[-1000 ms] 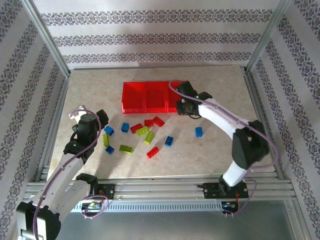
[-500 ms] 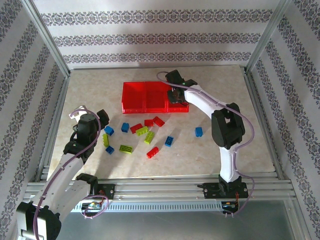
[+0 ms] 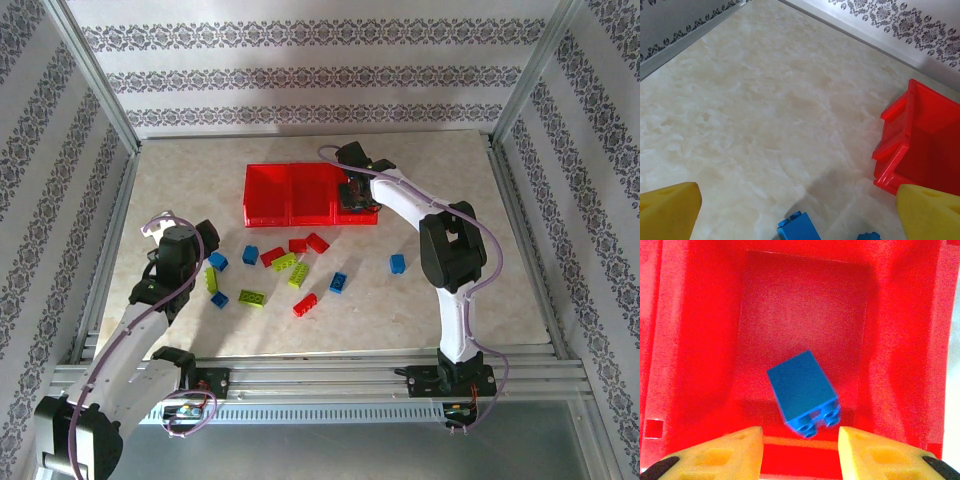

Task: Sort the legos into containers by color
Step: Place the lego in the container, then pick up the lego from the middle-right of the table.

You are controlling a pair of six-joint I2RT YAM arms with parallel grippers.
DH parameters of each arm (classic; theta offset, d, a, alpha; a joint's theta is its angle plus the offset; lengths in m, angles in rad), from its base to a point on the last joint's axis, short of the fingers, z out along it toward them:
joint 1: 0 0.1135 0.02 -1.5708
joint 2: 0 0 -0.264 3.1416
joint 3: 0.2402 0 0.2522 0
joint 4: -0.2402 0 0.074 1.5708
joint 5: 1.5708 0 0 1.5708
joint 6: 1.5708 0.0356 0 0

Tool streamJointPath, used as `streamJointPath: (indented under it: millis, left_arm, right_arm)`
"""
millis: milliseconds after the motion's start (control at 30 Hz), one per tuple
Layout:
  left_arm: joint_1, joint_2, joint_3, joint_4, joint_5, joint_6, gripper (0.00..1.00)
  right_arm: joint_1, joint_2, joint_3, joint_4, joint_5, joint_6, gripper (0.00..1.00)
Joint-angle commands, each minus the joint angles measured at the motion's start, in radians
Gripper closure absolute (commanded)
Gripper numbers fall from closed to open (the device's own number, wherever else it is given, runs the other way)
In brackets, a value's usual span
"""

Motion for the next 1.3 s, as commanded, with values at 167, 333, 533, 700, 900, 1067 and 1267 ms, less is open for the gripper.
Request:
streamJointPath:
  millis: [167,333,533,700,900,1067,1267]
  left_arm:
    - [0.018,-0.002,0.035,-0.019,0.025,0.017,0.0]
    - [0.019,-0.002,0.036,-0.023,0.002,0.032,0.0]
    - [0.022,-0.003,0.049,-0.025,-0.013,0.051,0.0]
    - [0.025,0.015,0.05,-0.003,0.001,0.05,0.0]
    - [0.026,0.05,0.067,-0.005,0.029,0.042,0.01]
    - [0.027,0.062,0.064,0.0,0.034,0.019,0.01]
    - [0.028,0.074,0.064,0.01,0.038,0.015,0.0]
  right_arm:
    - [0.016,-0.137,-0.053,-0.016,0.016,0.011,0.56]
    - [0.03,-0.291,-0.199,0.019,0.008,0.038,0.53]
    - [0.018,-0.517,-0.47,0.042,0.005,0.096,0.49]
    - [-0.021,-0.667,-0.654,0.005,-0.024,0.134,0.44]
    - [-0.122,-0.792,-0.801,-0.033,-0.137,0.147,0.4]
    - [-0.19,-0.809,-0.829,-0.069,-0.156,0.121,0.33]
    - [-0.209,-0.732,-0.802,-0.067,-0.2,0.099,0.28]
